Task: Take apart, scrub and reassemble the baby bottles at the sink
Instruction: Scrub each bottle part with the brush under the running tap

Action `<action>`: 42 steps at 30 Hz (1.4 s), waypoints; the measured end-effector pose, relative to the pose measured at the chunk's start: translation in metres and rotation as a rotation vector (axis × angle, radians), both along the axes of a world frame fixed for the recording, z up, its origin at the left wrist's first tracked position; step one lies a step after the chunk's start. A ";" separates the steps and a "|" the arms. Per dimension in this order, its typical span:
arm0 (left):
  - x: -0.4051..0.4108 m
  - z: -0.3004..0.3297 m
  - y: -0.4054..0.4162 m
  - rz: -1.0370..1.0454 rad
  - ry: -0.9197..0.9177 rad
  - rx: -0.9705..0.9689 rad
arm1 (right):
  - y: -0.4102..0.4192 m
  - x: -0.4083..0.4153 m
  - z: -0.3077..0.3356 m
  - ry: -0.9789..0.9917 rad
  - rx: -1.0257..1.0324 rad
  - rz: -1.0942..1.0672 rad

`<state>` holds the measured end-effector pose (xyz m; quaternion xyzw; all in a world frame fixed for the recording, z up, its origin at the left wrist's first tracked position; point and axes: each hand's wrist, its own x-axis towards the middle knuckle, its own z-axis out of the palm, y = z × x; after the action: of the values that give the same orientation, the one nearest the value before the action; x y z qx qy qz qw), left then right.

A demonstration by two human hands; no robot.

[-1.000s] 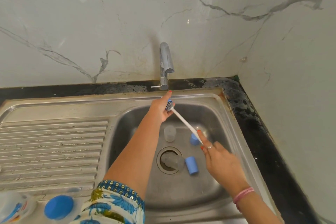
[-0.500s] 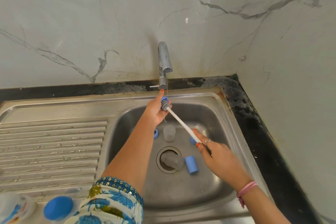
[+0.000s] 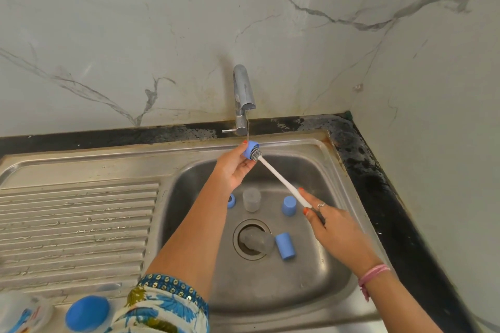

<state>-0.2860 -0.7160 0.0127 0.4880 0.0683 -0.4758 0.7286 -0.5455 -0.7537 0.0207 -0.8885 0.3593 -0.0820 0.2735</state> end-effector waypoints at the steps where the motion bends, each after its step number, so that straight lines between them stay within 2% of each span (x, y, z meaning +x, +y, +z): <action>1: -0.001 0.002 -0.001 0.002 0.000 -0.001 | 0.003 0.001 -0.001 -0.009 0.025 0.006; 6: -0.001 0.012 -0.009 0.018 0.039 0.007 | 0.009 0.003 0.001 -0.101 0.107 0.006; 9: -0.001 0.016 -0.014 0.010 0.011 0.109 | 0.013 0.005 0.002 -0.115 0.092 0.018; 11: 0.000 0.013 -0.015 0.016 -0.005 0.140 | 0.013 0.006 0.003 -0.164 0.204 0.024; 14: -0.002 0.009 -0.013 0.018 0.045 0.059 | 0.012 0.005 0.005 -0.256 0.535 -0.050; 16: -0.004 0.006 -0.011 0.030 0.053 0.022 | 0.013 0.002 0.008 -0.252 0.610 -0.066; 21: -0.009 -0.003 -0.011 0.152 0.007 -0.037 | 0.000 -0.017 0.027 -0.103 0.347 0.004; 23: -0.002 -0.007 -0.009 0.229 -0.007 -0.022 | -0.005 -0.027 0.032 -0.081 0.295 -0.031; 25: 0.004 -0.007 -0.008 0.199 -0.010 -0.028 | -0.006 -0.030 0.034 -0.157 0.324 -0.099; 28: -0.002 -0.003 -0.009 0.114 0.003 -0.055 | 0.004 -0.016 0.033 -0.294 0.556 -0.141; 29: -0.007 -0.003 -0.011 0.104 0.014 -0.065 | 0.010 -0.009 0.031 -0.311 0.568 -0.124; 34: -0.010 -0.001 -0.015 0.194 0.094 -0.101 | 0.045 0.012 0.008 -0.235 0.320 -0.043; 38: -0.015 -0.004 -0.012 0.214 0.085 -0.098 | 0.049 0.018 0.002 -0.269 0.319 -0.073; 42: -0.017 -0.005 -0.011 0.272 0.144 -0.191 | 0.053 0.026 -0.001 -0.260 0.287 -0.086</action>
<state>-0.3026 -0.7272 0.0081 0.3676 0.1401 -0.4111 0.8224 -0.5190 -0.7010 0.0202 -0.8061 0.3667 -0.1554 0.4377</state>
